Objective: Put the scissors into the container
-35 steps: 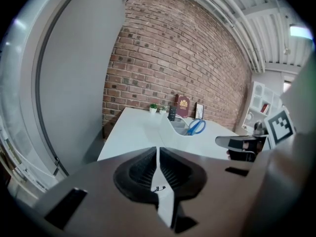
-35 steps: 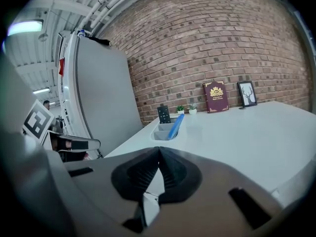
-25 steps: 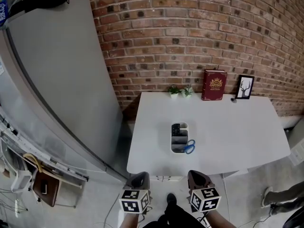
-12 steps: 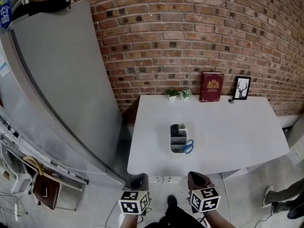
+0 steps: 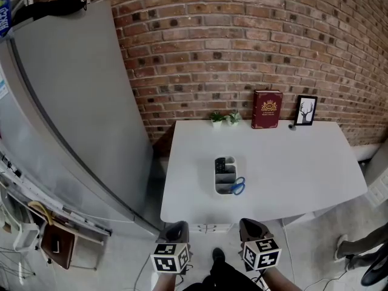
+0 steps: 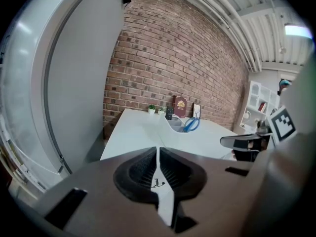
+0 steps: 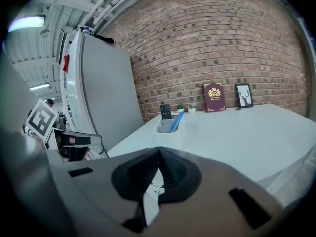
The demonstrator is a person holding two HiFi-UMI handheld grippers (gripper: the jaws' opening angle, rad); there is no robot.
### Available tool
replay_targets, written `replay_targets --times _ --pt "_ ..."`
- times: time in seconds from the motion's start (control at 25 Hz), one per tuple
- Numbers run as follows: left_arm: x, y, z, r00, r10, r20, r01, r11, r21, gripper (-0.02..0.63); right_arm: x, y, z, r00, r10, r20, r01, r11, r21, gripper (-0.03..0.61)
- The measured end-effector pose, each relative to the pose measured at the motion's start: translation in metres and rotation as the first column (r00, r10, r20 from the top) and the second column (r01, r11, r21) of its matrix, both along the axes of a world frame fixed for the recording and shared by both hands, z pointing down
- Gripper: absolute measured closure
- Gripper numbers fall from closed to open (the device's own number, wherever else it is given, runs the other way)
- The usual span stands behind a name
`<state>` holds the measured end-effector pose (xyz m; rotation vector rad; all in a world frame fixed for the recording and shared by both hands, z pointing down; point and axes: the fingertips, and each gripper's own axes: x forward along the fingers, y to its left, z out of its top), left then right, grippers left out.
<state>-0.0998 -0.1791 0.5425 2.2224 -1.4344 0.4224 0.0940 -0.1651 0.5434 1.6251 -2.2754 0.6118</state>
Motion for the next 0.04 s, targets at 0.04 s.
replay_targets --times 0.04 --pt "0.0004 -0.0004 0.0003 1.0 0.001 0.0 -0.001 1.0 0.0 0.591 0.0002 -0.0001 0.0002 1.0 -0.001 -0.001 0.001 1.0 0.0 0.578"
